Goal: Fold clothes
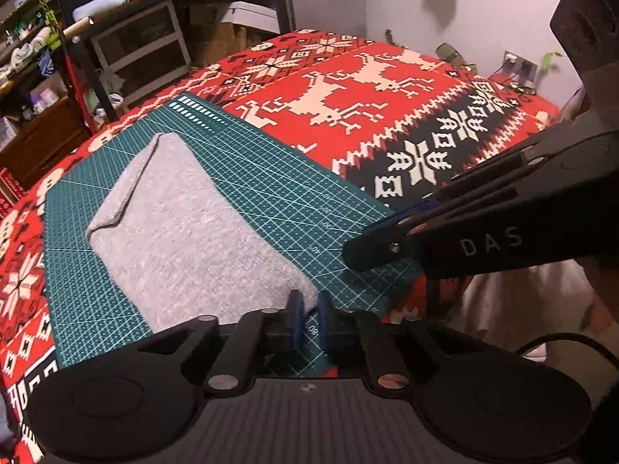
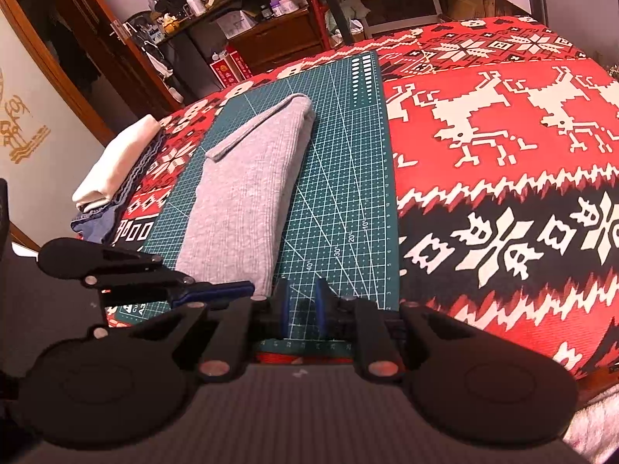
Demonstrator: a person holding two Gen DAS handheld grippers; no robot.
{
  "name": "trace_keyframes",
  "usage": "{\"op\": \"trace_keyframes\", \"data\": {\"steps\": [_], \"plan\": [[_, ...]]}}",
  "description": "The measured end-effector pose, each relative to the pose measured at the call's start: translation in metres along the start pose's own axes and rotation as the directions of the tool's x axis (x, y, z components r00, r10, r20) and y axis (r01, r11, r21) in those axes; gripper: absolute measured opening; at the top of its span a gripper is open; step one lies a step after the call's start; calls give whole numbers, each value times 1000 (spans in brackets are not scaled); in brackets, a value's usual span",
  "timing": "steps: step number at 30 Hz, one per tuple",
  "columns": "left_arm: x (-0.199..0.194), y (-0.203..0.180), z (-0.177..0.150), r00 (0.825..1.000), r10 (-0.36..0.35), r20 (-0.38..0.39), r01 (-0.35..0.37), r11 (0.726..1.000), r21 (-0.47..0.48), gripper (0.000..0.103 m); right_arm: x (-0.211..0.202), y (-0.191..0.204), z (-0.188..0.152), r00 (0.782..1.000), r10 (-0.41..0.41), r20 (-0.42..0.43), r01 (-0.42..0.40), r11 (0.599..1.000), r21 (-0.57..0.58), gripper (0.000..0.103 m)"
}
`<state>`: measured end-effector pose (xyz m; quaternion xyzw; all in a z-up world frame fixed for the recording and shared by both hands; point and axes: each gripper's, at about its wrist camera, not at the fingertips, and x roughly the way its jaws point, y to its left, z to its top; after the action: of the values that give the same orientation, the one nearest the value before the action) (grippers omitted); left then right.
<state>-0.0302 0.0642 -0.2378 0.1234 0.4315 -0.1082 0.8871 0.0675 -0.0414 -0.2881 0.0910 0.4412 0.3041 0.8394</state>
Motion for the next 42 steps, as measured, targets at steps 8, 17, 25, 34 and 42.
{"op": "trace_keyframes", "data": {"steps": [8,17,25,34,42], "plan": [[-29,29,4,998,19,53,-10,986,-167,2,14,8,3,999,44,-14,-45,997,-59,16],[-28,29,2,998,-40,58,51,976,-211,1,38,23,8,997,54,-58,-58,995,-76,15],[-48,40,-6,989,-91,117,119,957,-265,8,37,29,5,998,22,-62,-29,992,-120,3],[-38,43,-24,999,-29,46,39,968,-248,9,28,17,3,998,30,-59,-34,997,-65,2],[-19,36,-25,1000,2,3,-1,987,-162,7,21,8,3,998,-30,-54,26,998,-65,0]]}}
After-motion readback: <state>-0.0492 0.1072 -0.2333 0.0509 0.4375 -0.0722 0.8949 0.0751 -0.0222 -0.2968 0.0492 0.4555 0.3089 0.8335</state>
